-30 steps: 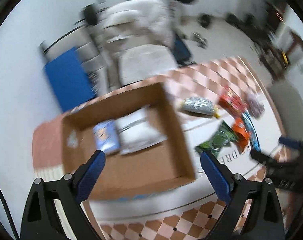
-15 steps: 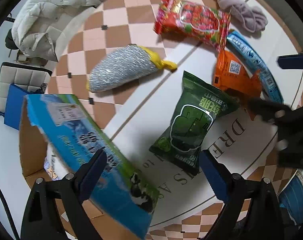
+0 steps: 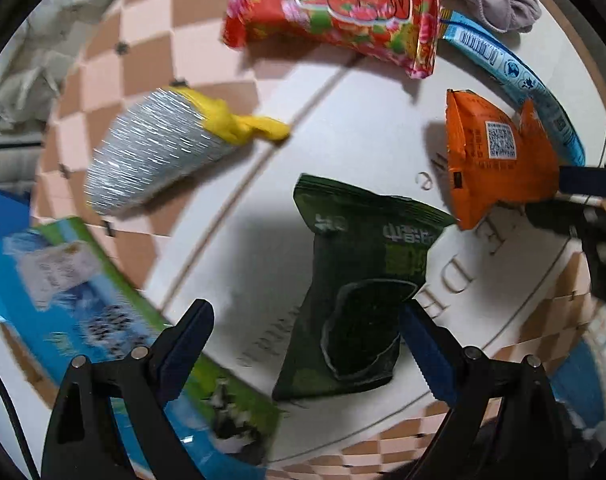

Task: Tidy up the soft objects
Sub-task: 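Grasp the green snack bag with left tool while right tool grasps orange bag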

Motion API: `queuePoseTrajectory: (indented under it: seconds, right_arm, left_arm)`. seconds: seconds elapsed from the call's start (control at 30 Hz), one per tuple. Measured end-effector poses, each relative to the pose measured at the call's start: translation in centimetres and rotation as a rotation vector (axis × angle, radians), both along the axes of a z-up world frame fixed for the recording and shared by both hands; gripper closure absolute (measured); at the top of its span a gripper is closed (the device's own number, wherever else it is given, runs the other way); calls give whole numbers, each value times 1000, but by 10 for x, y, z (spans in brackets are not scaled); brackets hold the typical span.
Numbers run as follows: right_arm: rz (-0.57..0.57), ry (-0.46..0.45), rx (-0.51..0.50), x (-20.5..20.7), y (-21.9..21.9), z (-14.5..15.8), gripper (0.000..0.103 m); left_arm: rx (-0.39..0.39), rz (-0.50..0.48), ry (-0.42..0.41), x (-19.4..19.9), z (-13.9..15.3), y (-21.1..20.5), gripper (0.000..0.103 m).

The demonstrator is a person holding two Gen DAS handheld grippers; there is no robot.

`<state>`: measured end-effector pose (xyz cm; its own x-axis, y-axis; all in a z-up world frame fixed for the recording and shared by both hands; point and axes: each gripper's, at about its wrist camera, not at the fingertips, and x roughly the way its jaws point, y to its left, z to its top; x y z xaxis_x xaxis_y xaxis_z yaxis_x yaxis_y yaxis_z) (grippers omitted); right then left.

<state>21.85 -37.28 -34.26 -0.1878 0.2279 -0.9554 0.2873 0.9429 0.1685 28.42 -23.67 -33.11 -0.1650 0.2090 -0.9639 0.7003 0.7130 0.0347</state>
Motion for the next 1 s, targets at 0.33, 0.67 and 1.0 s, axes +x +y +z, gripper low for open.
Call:
queuePoseTrajectory:
  seconds: [0.33,0.67,1.0]
  right_arm:
    - [385,-185,-158,17,39,15,36]
    - [105,1,-31,3,23,0,66]
    - [82,-9,-10,1,14,1,39]
  left_arm:
    - [-107,284,144,-11,-12,36,42]
    - [-158,251,161,-33,6,46,38]
    - [-85,287,179,-63,-35,48,37]
